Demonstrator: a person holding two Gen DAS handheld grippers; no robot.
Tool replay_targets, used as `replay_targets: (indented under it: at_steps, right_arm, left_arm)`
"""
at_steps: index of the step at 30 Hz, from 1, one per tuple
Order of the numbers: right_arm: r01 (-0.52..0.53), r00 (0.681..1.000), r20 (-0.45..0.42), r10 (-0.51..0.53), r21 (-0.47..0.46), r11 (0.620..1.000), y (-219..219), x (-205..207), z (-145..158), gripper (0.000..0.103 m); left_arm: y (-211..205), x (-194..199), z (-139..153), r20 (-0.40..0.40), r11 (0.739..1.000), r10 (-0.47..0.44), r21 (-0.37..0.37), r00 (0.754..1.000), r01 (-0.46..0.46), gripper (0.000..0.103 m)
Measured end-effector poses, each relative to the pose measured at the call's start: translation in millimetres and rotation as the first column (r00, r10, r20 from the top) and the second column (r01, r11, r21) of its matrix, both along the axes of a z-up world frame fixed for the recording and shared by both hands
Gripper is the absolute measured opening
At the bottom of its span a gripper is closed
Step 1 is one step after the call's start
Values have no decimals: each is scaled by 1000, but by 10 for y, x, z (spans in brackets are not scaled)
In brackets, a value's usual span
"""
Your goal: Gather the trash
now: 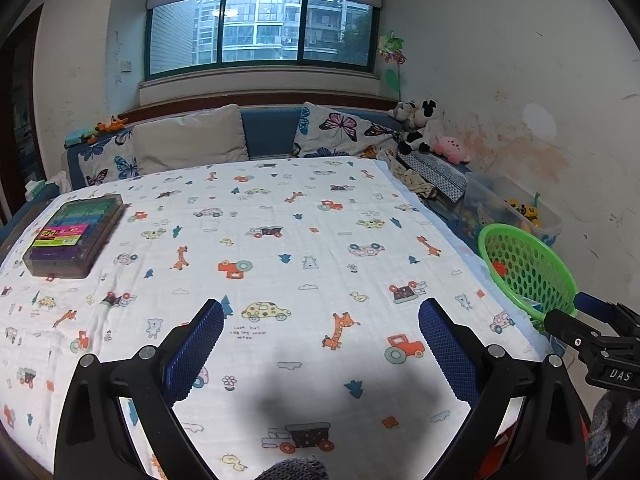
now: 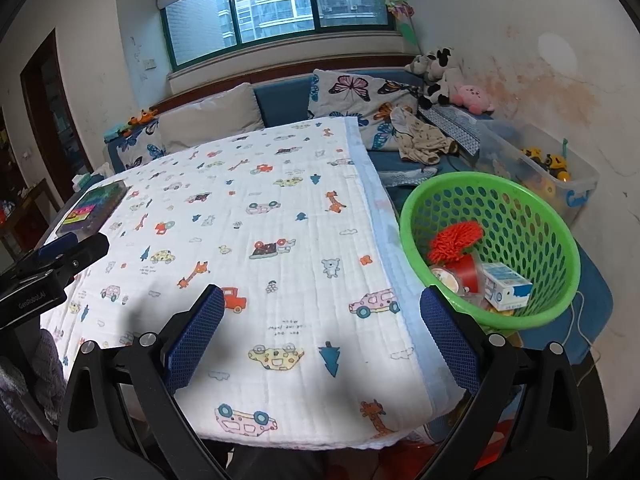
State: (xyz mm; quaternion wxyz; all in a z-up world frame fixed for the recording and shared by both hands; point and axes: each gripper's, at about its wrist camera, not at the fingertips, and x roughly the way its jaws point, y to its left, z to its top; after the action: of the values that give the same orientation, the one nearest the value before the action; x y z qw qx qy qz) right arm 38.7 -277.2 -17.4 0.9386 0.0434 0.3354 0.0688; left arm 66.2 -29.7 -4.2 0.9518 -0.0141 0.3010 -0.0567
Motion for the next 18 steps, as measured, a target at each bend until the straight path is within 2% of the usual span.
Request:
replay_targets:
  at_steps: [18]
  right_arm:
    - [-4, 1000, 3, 4, -3, 1000, 21, -11, -16, 98]
  left_arm:
    - [79, -24, -8, -1, 999, 33, -12, 999, -33, 95]
